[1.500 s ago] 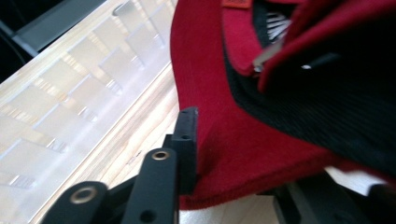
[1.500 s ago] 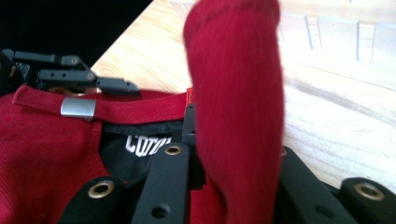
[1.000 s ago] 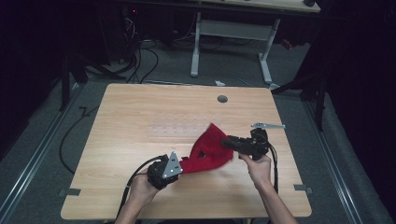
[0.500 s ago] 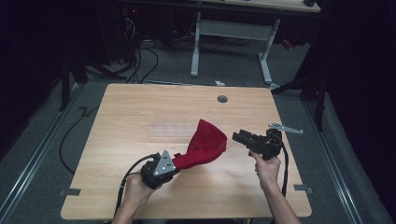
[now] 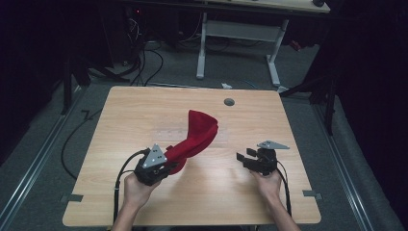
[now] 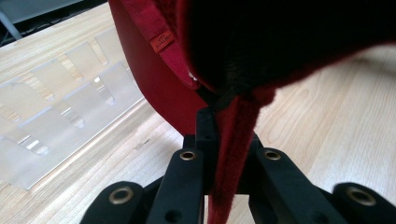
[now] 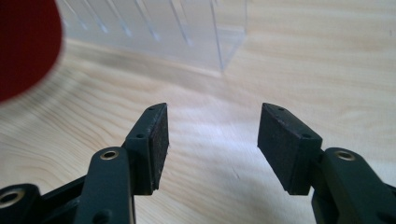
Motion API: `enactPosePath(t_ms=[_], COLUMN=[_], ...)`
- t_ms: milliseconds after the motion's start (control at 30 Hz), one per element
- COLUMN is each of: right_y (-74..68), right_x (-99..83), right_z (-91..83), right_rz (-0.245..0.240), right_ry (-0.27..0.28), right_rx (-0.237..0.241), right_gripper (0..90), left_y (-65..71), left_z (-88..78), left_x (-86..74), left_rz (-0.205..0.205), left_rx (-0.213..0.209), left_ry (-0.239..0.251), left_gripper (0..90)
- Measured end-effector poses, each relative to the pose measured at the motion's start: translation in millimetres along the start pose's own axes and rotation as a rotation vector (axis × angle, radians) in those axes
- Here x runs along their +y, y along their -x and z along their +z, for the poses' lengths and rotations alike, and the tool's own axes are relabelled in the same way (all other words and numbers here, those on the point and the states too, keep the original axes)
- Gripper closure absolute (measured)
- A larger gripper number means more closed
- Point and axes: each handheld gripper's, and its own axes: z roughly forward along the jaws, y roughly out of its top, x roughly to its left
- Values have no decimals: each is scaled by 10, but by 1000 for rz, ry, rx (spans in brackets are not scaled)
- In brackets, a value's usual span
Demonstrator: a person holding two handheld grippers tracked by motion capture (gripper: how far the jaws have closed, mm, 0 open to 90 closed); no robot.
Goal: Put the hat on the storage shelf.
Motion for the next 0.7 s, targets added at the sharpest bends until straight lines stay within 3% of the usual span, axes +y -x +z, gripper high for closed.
enactPosePath(t_ms=[167,300,400,600,700], right_y=[-34,-12,-8,-15,26], right_x=[-115,-168,-205,-220,-216], right_z=[59,88,122,134,131], right_rz=[-75,-83,-115,-141,-105], right_ry=[-25,-30,-52,-68,-77], right_rx=[-130,-163,-196,-209,-185], right_gripper=[416,411,409,412,398], left_y=[-55,-96,-141,-230,-253], left_z=[19,0,-29,-47,-52], left_x=[52,115,157,239,311], left_rz=[-23,-49,-70,-116,-151], left_rx=[22,53,67,86,74], left_ry=[23,44,59,93,110], left_gripper=[854,854,854,854,853])
